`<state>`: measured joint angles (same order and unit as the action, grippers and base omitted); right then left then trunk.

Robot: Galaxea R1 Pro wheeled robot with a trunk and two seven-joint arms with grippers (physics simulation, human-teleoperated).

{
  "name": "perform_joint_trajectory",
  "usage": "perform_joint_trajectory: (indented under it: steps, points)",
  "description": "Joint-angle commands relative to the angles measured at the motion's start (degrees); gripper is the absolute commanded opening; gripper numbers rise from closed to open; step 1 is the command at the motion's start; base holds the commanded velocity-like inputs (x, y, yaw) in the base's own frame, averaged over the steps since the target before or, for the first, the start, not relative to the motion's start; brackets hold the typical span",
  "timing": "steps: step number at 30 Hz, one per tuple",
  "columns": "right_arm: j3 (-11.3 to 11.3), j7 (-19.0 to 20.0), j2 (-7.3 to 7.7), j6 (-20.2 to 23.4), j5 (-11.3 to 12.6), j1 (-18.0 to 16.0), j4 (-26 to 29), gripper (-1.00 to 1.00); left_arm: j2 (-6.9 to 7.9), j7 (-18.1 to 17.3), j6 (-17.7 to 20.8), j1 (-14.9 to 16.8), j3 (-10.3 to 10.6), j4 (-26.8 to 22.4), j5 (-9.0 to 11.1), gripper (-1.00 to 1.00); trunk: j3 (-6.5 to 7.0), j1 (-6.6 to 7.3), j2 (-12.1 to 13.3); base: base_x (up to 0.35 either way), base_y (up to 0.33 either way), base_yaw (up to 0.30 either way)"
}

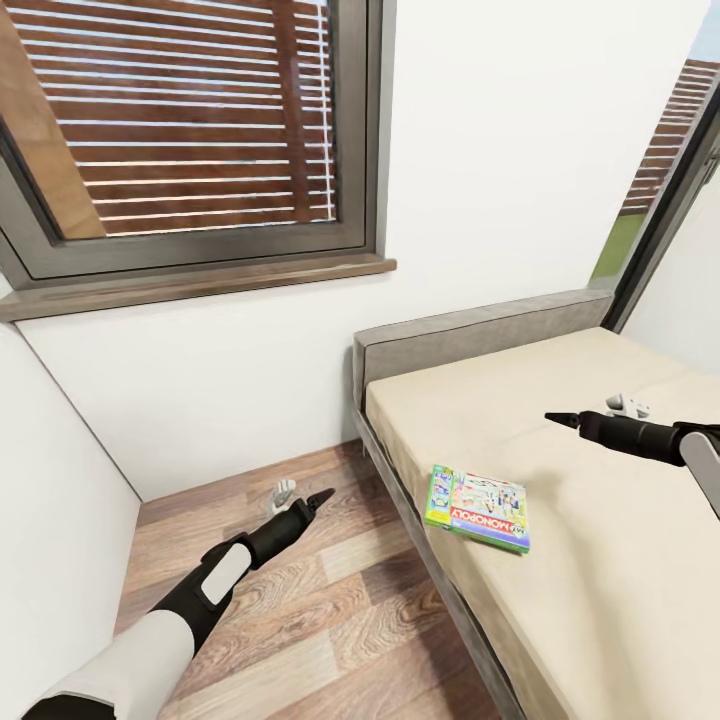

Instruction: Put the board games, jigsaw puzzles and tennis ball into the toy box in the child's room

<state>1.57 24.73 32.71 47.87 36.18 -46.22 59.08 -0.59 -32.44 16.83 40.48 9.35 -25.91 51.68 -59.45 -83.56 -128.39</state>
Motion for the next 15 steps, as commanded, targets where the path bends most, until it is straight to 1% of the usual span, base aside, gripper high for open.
perform_joint_trajectory:
  steps: [1,4,5,8,15]
  points:
    - [0.1,0.3,-0.02,0.3,-0.1,0.0,0.1,1.00,-0.02,-0.8,0.4,0.0,0.1,0.0,0.6,1.00,-0.05,0.01,0.0,0.000,0.000,0.000]
    - [0.1,0.3,-0.05,0.3,-0.1,0.0,0.1,1.00,-0.12,-2.2,0.4,0.0,0.1,0.0,0.6,1.00,-0.05,0.01,0.0,0.000,0.000,0.000]
    - [0.1,0.3,-0.05,0.3,-0.1,0.0,0.1,1.00,-0.12,-2.2,0.4,0.0,0.1,0.0,0.6,1.00,-0.05,0.01,0.0,0.000,0.000,0.000]
    - [0.1,0.3,-0.08,0.4,-0.1,0.0,0.2,1.00,-0.30,-4.4,0.3,0.0,0.1,0.3,0.6,1.00,-0.05,0.01,0.0,0.000,0.000,0.000]
    - [0.1,0.2,-0.08,0.4,-0.1,0.0,0.3,1.00,-0.38,-6.1,0.3,0.0,0.1,0.9,0.5,1.00,-0.05,0.01,0.0,0.000,0.000,0.000]
